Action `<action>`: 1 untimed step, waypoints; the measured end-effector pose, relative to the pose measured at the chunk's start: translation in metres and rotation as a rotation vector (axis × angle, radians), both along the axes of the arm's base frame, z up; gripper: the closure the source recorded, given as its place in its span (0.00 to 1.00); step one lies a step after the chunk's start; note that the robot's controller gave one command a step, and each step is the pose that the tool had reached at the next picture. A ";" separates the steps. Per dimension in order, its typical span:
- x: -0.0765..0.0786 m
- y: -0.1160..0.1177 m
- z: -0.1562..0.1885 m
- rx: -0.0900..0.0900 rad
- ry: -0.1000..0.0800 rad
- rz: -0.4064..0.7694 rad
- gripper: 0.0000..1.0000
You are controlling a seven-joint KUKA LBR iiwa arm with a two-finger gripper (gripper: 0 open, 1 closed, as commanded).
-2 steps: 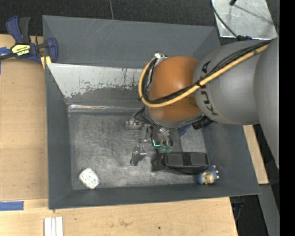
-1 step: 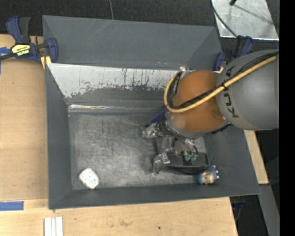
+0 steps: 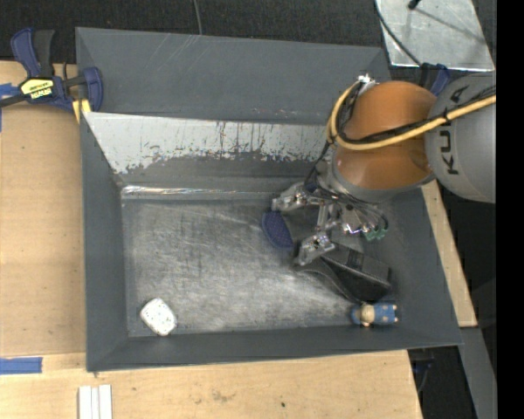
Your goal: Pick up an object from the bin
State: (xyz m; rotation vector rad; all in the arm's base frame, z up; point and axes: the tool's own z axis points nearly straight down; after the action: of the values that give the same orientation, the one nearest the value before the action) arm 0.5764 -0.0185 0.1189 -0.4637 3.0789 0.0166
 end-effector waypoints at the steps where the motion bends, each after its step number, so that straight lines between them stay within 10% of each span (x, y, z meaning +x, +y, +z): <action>1: 0.041 -0.008 -0.033 -0.010 0.021 -0.233 0.00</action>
Offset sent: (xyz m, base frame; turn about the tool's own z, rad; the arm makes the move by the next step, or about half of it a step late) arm 0.0398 -0.0083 -0.0341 0.2324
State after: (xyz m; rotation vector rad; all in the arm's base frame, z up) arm 0.6175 -0.0265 0.0855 -0.1033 3.1335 0.0015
